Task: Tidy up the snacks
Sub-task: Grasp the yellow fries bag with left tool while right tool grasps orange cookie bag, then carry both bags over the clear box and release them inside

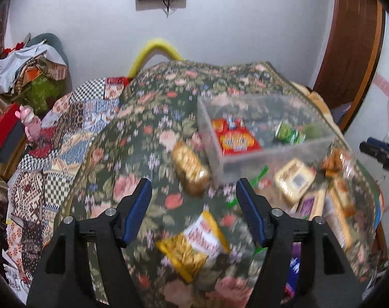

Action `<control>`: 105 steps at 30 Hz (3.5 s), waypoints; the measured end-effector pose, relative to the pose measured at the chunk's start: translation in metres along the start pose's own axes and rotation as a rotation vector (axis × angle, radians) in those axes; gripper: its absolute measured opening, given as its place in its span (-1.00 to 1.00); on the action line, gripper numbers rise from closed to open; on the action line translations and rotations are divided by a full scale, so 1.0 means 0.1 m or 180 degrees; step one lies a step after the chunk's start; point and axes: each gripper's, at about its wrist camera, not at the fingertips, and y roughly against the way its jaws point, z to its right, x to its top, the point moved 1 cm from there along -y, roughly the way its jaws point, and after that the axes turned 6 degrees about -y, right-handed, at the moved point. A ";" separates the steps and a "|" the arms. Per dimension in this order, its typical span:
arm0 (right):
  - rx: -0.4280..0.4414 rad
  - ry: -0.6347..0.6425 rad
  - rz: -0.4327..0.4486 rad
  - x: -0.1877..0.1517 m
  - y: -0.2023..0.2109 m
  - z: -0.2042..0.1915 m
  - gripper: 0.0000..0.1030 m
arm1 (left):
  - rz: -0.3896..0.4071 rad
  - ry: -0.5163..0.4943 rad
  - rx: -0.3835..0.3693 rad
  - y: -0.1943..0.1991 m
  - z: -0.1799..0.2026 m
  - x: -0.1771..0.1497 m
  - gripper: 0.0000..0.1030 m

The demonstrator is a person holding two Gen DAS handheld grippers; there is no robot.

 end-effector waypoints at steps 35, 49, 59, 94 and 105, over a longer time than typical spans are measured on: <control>-0.0063 0.0019 -0.0356 -0.23 -0.73 0.11 0.27 | -0.0340 0.0161 -0.0094 -0.75 0.01 -0.68 -0.09; 0.0043 -0.0029 -0.0172 -0.17 -0.45 0.09 -0.05 | -0.0102 0.0198 -0.0125 -0.41 0.02 -0.47 -0.20; 0.0080 -0.0004 0.0045 -0.04 -0.14 0.06 -0.05 | 0.0187 0.0235 -0.0247 -0.15 0.09 -0.13 -0.20; 0.0585 0.0385 -0.0028 0.55 -0.76 -0.77 -0.05 | 0.0146 -0.0077 -0.0525 -0.96 0.70 0.94 -0.20; 0.0504 0.0570 -0.0326 0.44 -1.01 -0.85 0.00 | 0.0046 -0.0042 -0.0574 -1.07 0.66 0.92 -0.20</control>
